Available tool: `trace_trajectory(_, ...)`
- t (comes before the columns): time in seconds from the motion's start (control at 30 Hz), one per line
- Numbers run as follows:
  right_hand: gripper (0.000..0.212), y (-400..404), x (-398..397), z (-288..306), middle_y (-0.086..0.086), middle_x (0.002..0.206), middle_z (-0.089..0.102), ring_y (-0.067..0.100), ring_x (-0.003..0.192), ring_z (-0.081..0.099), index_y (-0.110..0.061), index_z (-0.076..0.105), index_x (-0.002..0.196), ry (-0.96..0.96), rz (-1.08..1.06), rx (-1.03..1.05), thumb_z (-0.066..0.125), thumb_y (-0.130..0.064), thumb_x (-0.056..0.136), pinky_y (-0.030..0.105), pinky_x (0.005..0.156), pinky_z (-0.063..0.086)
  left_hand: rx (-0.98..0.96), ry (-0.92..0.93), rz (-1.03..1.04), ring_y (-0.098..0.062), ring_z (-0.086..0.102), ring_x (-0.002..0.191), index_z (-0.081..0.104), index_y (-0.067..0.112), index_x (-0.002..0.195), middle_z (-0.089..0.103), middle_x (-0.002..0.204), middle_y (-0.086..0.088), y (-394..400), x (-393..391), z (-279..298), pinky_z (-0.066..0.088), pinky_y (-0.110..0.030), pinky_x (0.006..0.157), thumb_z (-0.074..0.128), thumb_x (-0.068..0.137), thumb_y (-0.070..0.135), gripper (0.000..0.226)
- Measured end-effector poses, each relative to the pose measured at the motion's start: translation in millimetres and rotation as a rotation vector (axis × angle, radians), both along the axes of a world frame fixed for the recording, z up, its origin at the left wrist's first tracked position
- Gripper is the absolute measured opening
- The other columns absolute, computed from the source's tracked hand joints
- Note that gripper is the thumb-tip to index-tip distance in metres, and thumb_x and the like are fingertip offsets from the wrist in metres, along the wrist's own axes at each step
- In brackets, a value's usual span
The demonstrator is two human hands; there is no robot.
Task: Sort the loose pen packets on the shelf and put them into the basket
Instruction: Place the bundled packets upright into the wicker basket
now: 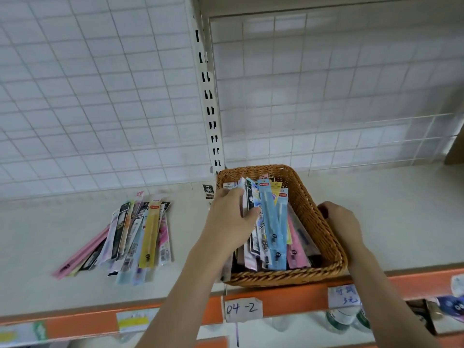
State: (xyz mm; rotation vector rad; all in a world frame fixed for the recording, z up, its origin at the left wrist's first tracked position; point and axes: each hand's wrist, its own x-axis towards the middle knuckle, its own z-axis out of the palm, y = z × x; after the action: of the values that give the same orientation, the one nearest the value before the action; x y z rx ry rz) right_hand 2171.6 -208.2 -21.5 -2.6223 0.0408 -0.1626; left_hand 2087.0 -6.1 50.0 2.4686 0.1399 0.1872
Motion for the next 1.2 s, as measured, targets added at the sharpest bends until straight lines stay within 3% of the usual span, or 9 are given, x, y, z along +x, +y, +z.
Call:
trace_trajectory(0.27,0.019,-1,2,-7,0.013,0.101,0.064,0.022,0.077,0.048,-0.011,0.062,0.104,-0.021,0.002,-0.03,0.046,-0.014,0.095,0.028,0.066,0.039,-0.045,-0.132,0.032,-0.005,0.04,0.103,0.045,0.014,0.134,0.041,0.134,-0.004,-5,9,-4,0.028,-0.013,0.089,0.053,0.093,0.022,0.042)
trace_trajectory(0.4,0.019,-1,2,-6,0.014,0.101,0.063,0.022,0.077,0.047,-0.01,0.061,0.105,-0.031,0.014,-0.042,0.046,-0.012,0.094,0.028,0.067,0.037,0.087,-0.178,0.125,-0.021,0.033,0.13,0.046,0.015,0.133,0.042,0.137,-0.006,-2,9,-7,0.028,-0.03,0.108,0.049,0.094,0.029,0.041)
trace_trajectory(0.47,0.019,-1,2,-7,0.014,0.1,0.063,0.024,0.078,0.049,-0.009,0.061,0.105,-0.036,0.017,-0.043,0.046,-0.012,0.094,0.028,0.067,0.037,0.182,-0.091,0.175,-0.028,0.026,0.136,0.037,0.014,0.138,0.038,0.142,-0.011,3,8,-7,0.024,-0.038,0.112,0.043,0.095,0.038,0.05)
trace_trajectory(0.6,0.02,0,2,-7,0.015,0.102,0.063,0.03,0.089,0.059,-0.009,0.061,0.108,-0.032,0.022,-0.051,0.047,-0.012,0.094,0.029,0.067,0.039,0.098,0.112,0.093,-0.032,0.025,0.139,0.024,0.016,0.145,0.028,0.149,-0.015,2,8,-11,0.026,-0.045,0.112,0.037,0.095,0.049,0.062)
trace_trajectory(0.83,0.021,-2,5,-2,0.015,0.105,0.065,0.023,0.081,0.051,-0.008,0.062,0.108,-0.027,0.024,0.009,0.047,-0.014,0.095,0.028,0.071,0.038,0.328,0.169,0.05,-0.035,0.008,0.144,0.021,0.013,0.148,0.016,0.155,-0.02,-17,24,-28,0.006,-0.046,0.119,0.019,0.099,0.047,0.059)
trace_trajectory(0.97,0.021,-7,9,5,0.013,0.104,0.069,0.03,0.095,0.059,-0.008,0.067,0.1,-0.059,0.025,0.092,0.049,-0.018,0.093,0.029,0.073,0.039,0.268,0.122,0.022,-0.032,0.017,0.142,0.027,0.011,0.146,0.027,0.151,-0.017,-17,40,-27,0.009,-0.046,0.119,0.023,0.099,0.043,0.056)
trace_trajectory(1.03,0.022,-7,9,13,0.009,0.103,0.069,0.025,0.091,0.057,-0.01,0.067,0.099,-0.058,0.02,0.118,0.048,-0.018,0.092,0.028,0.074,0.038,0.203,0.1,-0.008,-0.031,0.021,0.141,0.032,0.008,0.143,0.033,0.148,-0.017,-15,39,-21,0.013,-0.043,0.118,0.024,0.1,0.042,0.056)
trace_trajectory(1.13,0.023,-3,5,32,0.005,0.1,0.066,0.018,0.086,0.05,-0.012,0.066,0.101,-0.082,0.008,0.159,0.046,-0.019,0.093,0.025,0.076,0.036,0.118,0.032,-0.042,-0.027,0.031,0.135,0.054,0.008,0.121,0.048,0.134,-0.013,-5,29,-11,0.023,-0.041,0.114,0.025,0.1,0.043,0.05)
trace_trajectory(1.2,0.022,5,-1,44,0.002,0.097,0.064,0.017,0.087,0.05,-0.013,0.066,0.101,-0.114,0.015,0.183,0.046,-0.02,0.093,0.025,0.077,0.036,0.078,-0.039,-0.025,-0.023,0.037,0.131,0.051,0.015,0.128,0.046,0.136,-0.007,6,17,-3,0.03,-0.037,0.108,0.031,0.099,0.042,0.045)
